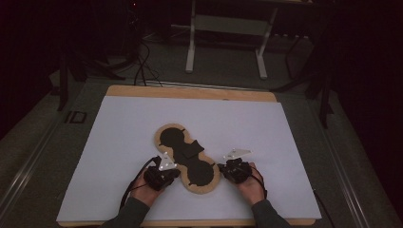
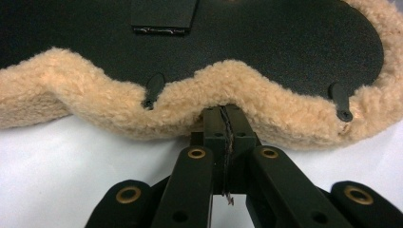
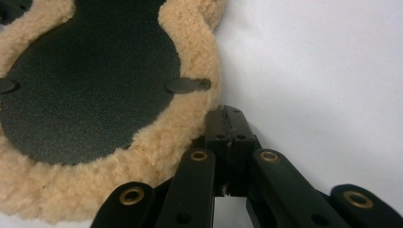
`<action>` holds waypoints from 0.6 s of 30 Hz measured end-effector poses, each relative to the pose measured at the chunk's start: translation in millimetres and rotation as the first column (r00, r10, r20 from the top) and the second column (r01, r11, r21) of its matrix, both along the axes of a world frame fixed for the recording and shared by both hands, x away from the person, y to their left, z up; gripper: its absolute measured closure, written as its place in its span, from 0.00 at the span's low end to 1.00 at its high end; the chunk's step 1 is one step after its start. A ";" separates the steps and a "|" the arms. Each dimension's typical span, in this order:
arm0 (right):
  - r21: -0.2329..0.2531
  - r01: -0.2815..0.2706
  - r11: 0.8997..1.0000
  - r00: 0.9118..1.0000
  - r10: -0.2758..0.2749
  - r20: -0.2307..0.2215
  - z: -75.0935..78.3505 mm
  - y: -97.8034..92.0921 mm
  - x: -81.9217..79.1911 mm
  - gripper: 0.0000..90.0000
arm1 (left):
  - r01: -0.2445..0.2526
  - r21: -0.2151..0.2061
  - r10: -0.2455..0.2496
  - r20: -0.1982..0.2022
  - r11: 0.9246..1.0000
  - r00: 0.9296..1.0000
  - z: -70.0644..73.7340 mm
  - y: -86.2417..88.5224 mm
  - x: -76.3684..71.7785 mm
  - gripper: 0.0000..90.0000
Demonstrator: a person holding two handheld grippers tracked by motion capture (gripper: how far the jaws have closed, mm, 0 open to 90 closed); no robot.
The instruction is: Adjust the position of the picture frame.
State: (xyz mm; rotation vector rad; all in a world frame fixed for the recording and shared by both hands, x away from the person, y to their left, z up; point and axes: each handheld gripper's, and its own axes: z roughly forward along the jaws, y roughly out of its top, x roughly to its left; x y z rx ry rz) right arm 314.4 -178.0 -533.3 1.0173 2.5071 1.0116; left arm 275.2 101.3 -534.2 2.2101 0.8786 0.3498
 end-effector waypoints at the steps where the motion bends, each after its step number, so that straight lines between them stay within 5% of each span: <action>1: 0.000 0.000 1.000 1.000 0.000 -0.004 0.2 -0.1 -0.5 1.00 | 0.000 0.000 0.000 0.000 1.000 1.000 -0.1 -0.1 0.0 1.00; 18: 0.006 -0.101 0.995 0.994 0.101 -0.039 1.8 10.0 -13.3 1.00 | -0.064 -0.047 0.061 -0.051 0.997 0.997 -0.2 18.8 10.0 1.00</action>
